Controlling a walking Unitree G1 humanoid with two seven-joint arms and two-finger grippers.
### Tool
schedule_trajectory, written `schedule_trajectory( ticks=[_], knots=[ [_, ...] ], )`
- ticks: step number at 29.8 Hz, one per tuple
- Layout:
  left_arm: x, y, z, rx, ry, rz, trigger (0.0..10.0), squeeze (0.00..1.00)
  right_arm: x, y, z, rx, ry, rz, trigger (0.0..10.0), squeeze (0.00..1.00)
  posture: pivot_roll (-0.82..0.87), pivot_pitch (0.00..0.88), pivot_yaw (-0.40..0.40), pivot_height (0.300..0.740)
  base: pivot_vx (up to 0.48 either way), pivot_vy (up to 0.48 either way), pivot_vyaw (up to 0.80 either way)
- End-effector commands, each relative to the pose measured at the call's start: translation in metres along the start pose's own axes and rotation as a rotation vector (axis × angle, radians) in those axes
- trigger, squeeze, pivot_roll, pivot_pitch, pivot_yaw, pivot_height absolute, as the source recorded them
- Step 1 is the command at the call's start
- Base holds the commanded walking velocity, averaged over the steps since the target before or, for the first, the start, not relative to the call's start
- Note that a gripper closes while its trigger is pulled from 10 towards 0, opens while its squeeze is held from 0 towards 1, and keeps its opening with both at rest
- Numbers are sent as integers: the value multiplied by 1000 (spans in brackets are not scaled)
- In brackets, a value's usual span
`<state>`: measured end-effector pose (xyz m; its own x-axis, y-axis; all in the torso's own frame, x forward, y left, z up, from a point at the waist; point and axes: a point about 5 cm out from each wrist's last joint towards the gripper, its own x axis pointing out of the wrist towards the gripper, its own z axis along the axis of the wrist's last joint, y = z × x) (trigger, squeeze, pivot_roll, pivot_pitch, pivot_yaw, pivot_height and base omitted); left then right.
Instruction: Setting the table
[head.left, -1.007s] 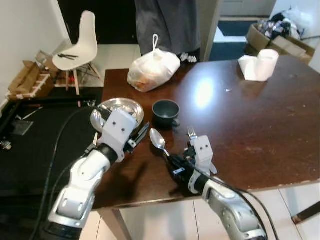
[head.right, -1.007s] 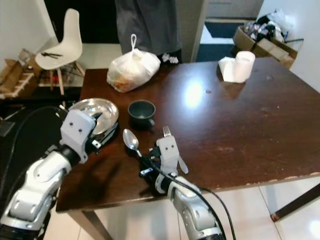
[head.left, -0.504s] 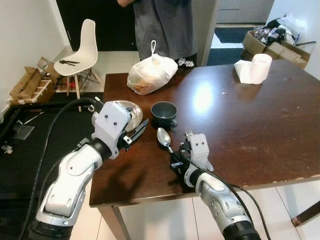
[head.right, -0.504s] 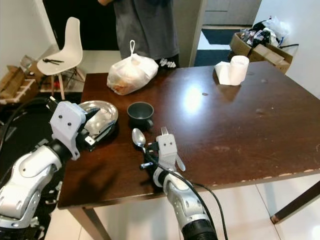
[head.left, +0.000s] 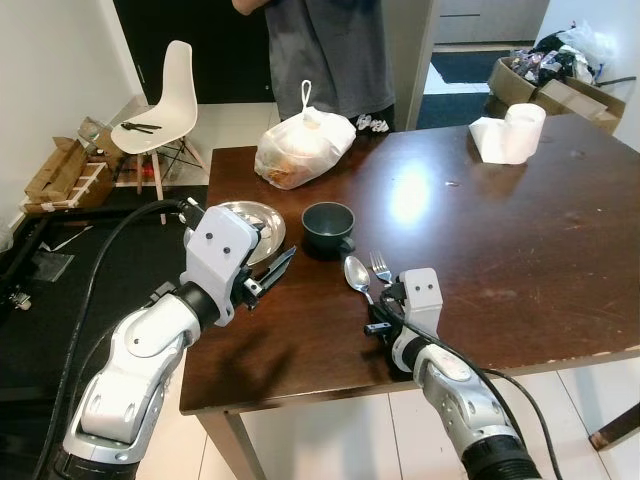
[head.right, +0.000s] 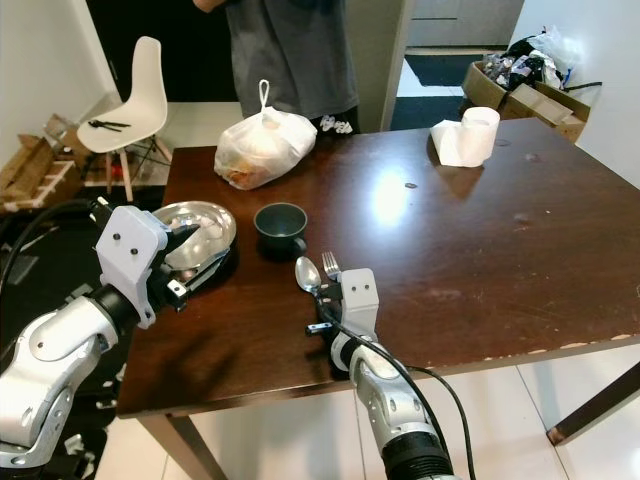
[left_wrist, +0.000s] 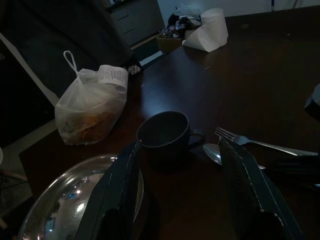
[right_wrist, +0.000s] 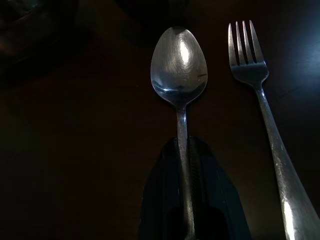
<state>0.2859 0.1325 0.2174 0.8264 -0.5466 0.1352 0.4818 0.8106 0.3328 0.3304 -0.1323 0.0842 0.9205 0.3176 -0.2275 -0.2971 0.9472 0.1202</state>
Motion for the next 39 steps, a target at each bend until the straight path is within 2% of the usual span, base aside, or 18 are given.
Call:
schedule_trajectory(
  ticks=[1,4,5,7,8,9,10,19,20,23,28,31,33,36,39],
  knots=[
    [-3,0,1,-3,9,-5,10000,0,1,1,-3,-7,10,10,10000,0,8,27,139,740,0,0,0],
    [-3,0,1,-4,11,-5,10000,0,2,1,-3,-10,9,16,10000,0,8,27,140,740,0,0,0],
    [-3,0,1,-5,14,-4,10000,0,3,1,-2,-14,8,29,10000,157,9,27,140,740,0,0,0],
    [-4,0,2,-6,16,-3,10000,0,3,2,-2,-17,6,38,10000,176,14,28,139,740,0,0,0],
    [-4,0,2,-7,17,-1,10000,0,4,2,-2,-19,5,44,10000,604,16,28,137,740,0,0,0],
    [-4,0,2,-8,17,0,10000,0,4,3,-2,-19,4,48,10000,604,15,28,137,740,0,0,0],
    [-4,0,2,-8,18,1,10000,0,5,3,-2,-19,4,49,10000,1000,14,27,137,740,0,0,0],
    [-2,-3,1,-14,18,-2,10000,0,5,1,3,-21,-17,44,10000,1000,3,22,135,740,0,0,0],
    [-1,-3,1,-15,16,-1,10000,0,4,2,7,-19,-37,49,10000,0,-4,17,131,740,0,0,0],
    [0,-3,1,-17,15,0,10000,0,2,3,11,-20,-56,55,10000,0,-4,17,131,740,0,0,0],
    [0,-5,-1,-29,21,6,10000,0,-10,8,25,-44,-134,89,10000,0,-10,10,128,740,0,0,0],
    [-1,-1,-12,-69,60,48,10000,0,-34,24,48,-82,-254,145,10000,0,-11,4,153,740,0,0,0],
    [-1,3,-15,-78,73,85,10000,0,-44,31,57,-105,-305,157,10000,0,-6,6,153,740,0,0,0],
    [0,6,-17,-83,74,120,10000,0,-52,36,65,-120,-350,145,10000,0,11,7,145,740,0,0,0],
    [1,7,-17,-100,69,173,10000,0,-61,35,77,-91,-420,79,10000,0,16,3,132,740,0,0,0]
  ],
)
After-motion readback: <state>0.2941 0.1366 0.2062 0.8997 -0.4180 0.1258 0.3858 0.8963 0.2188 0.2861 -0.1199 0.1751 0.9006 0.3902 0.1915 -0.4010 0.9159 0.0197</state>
